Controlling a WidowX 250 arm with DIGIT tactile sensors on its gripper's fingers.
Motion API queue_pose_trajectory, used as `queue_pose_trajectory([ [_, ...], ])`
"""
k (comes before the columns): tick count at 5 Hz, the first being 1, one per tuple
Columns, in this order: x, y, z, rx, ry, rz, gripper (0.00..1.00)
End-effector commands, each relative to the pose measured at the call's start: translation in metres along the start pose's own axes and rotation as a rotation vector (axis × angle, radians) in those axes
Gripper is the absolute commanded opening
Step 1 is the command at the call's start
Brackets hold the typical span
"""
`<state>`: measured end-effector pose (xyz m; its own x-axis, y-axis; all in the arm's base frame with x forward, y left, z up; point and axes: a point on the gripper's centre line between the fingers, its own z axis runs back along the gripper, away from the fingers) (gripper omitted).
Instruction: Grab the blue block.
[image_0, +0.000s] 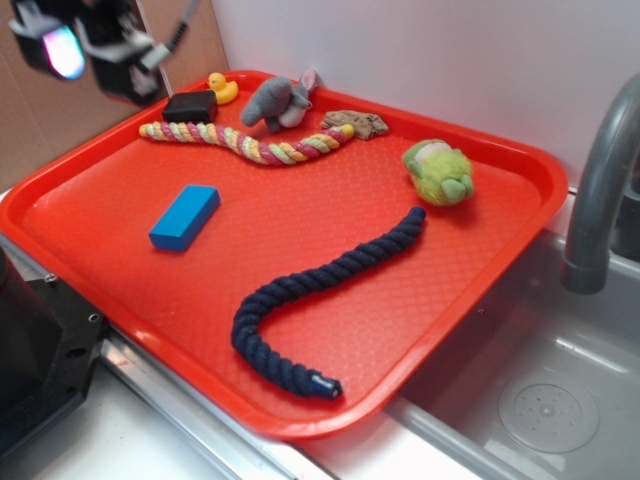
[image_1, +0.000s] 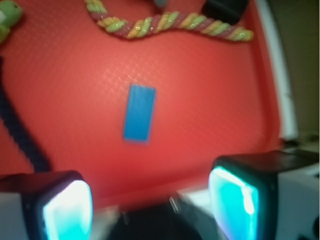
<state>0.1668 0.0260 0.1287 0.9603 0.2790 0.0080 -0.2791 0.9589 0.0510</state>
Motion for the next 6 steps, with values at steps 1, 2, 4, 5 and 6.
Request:
queue_pose_trajectory([
  [1,0.03,-0.001,-0.055,0.009,-0.146,0.122,1.0],
  [2,0.024,-0.007,-0.068,-0.049,-0.106,0.138,1.0],
  [4,0.026,-0.015,-0.107,-0.047,0.01,0.154,1.0],
  [5,0.026,-0.012,-0.114,-0.042,0.031,0.144,0.14],
  [6,0.024,-0.008,-0.1,-0.062,0.029,0.102,0.0],
])
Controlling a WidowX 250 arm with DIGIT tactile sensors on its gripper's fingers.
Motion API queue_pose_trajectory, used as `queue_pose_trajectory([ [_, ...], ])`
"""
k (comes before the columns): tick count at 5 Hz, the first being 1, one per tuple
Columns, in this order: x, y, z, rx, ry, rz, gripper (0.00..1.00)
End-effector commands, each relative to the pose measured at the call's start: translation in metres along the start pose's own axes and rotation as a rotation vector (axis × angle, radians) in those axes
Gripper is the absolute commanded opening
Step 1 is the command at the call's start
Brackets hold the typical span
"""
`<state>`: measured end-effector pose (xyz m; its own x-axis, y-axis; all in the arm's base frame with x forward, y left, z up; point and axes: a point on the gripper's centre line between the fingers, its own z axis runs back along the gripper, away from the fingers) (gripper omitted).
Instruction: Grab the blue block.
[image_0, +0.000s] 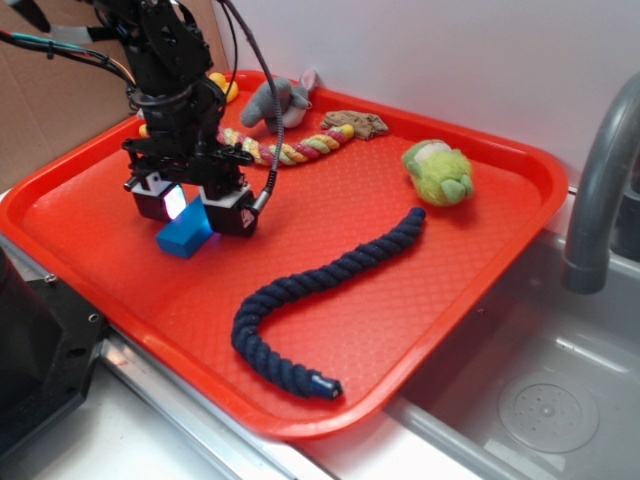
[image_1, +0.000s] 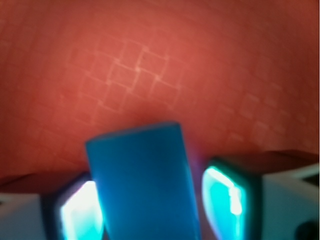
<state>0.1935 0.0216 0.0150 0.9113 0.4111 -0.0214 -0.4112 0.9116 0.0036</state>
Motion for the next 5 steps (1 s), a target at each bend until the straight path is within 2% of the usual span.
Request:
queue_pose_trajectory([
  [1,-0.009,0.016,0.054,-0.038,-0.015,-0.172,0.0],
  [2,-0.026,0.022,0.104,-0.066,-0.009,-0.268,0.0],
  [3,-0.039,0.016,0.153,-0.027,-0.032,-0.318,0.0],
  [4,-0.046,0.008,0.185,-0.026,-0.058,-0.349,0.0],
  [5,-0.049,0.009,0.193,-0.037,-0.063,-0.361,0.0],
])
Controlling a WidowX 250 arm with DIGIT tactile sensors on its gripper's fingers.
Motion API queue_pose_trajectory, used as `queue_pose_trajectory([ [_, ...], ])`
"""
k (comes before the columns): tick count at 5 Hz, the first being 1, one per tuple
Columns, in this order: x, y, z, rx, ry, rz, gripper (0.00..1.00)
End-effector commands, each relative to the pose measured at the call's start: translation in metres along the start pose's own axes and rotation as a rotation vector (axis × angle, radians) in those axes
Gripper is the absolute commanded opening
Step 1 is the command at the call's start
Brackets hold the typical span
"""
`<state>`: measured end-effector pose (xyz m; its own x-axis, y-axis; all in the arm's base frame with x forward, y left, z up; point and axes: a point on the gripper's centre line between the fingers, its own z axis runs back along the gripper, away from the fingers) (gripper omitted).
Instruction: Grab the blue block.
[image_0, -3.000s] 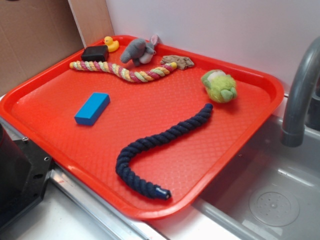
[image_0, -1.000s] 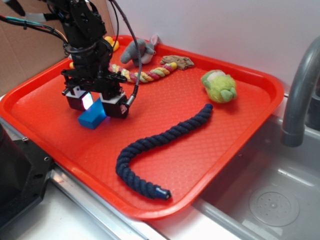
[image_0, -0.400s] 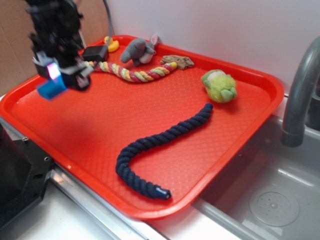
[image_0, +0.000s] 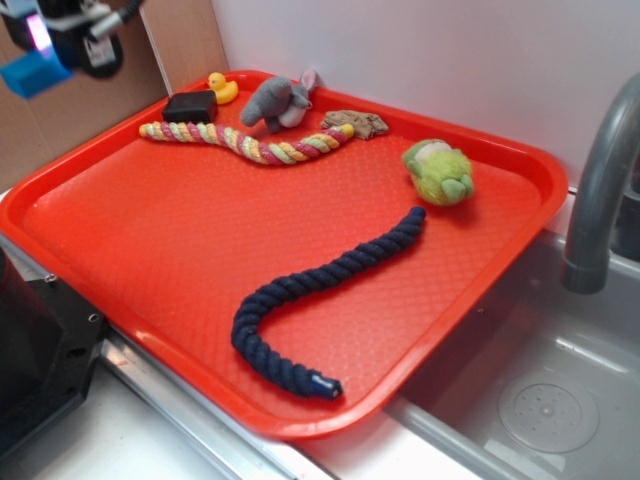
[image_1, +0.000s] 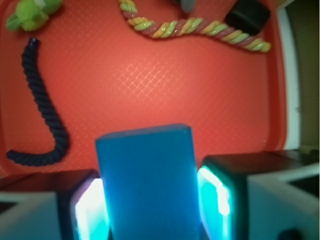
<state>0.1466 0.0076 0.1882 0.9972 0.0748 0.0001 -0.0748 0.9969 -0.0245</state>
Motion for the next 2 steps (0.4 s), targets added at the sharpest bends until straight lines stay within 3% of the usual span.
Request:
queue_pose_trajectory([
  [1,0.0046,0.0019,0.0113,0.01,-0.031,-0.026,0.0],
  [2,0.0062,0.0039,0.0052,0.015,-0.006,-0.025,0.0],
])
